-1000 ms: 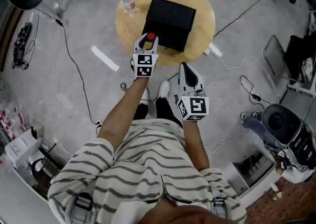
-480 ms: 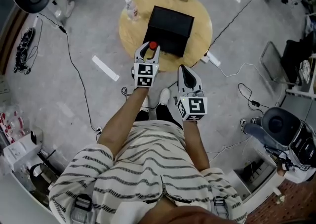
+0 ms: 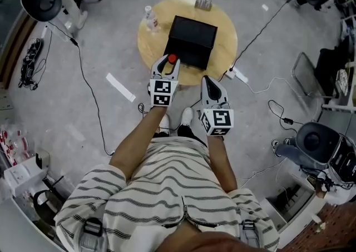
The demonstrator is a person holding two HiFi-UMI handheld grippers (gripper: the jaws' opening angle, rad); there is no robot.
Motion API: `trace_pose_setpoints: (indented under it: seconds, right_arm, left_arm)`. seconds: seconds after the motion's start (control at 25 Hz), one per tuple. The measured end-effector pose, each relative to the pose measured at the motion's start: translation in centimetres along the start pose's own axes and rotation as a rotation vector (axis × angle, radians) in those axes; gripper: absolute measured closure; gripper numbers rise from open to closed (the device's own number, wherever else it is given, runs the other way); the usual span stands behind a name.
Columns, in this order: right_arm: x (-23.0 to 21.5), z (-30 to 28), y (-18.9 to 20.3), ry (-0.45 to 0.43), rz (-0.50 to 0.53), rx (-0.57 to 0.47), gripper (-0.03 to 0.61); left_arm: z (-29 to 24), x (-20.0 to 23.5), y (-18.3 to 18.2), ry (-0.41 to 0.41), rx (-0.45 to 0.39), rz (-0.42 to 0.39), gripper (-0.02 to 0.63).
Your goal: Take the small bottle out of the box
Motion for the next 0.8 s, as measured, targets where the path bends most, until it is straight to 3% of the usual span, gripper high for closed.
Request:
trace_pose_setpoints:
  seconds: [0.8]
  right_arm:
    - [0.1, 0.0, -1.5, -0.002, -0.011, -0.05, 0.568]
  left_arm:
    - [3.8, -1.5, -3.6, 0.061, -0.076, -0.022, 0.466]
Point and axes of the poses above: the fingertips, and each gripper's own axes: z backward along the fingers, x to its left, y out of its underside, the point moved 2 cm from there along z, backward along the fingers, and after that the axes turned 11 degrees about -x, right-handed, at the moved point
